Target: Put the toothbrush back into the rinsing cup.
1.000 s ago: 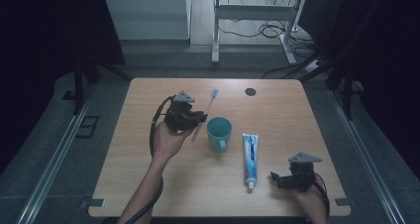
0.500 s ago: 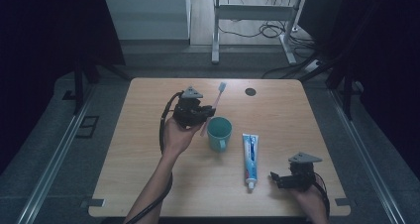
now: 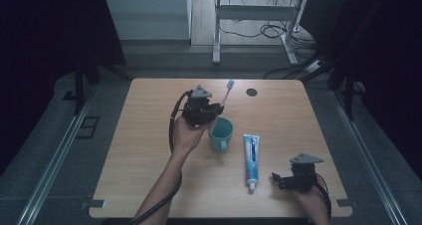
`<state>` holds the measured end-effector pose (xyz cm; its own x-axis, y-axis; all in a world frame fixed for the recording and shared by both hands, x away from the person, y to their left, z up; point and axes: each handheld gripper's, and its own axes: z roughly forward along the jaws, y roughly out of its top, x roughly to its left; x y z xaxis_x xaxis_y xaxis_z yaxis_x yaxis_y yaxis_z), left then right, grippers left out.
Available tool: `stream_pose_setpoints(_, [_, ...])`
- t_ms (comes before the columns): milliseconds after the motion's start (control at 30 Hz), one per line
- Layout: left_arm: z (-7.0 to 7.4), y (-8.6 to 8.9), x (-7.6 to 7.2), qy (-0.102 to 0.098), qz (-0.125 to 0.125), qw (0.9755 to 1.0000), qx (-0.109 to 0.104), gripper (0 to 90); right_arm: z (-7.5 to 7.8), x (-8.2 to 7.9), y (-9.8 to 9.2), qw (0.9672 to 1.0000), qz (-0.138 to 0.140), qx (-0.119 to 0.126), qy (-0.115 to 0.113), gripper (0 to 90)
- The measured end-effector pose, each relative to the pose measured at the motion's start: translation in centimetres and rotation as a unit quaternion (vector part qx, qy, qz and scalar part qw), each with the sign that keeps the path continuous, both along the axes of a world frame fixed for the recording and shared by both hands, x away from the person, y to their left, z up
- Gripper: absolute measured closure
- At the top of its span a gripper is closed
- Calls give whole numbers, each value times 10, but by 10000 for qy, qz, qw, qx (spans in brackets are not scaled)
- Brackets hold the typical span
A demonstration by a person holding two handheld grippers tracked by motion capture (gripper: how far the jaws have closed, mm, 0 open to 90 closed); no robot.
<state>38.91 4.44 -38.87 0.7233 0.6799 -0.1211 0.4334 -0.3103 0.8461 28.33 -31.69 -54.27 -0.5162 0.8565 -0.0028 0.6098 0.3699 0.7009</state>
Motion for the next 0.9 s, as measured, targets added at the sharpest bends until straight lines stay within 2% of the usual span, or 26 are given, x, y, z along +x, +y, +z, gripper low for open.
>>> stream_pose_setpoints(633, [-29,-16,3,-49,66,9999,123,789,0,0,0,10000,1,0,-2,0])
stream_pose_setpoints(900, [-43,-18,2,55,126,9998,114,788,0,0,0,10000,3,0,-3,0])
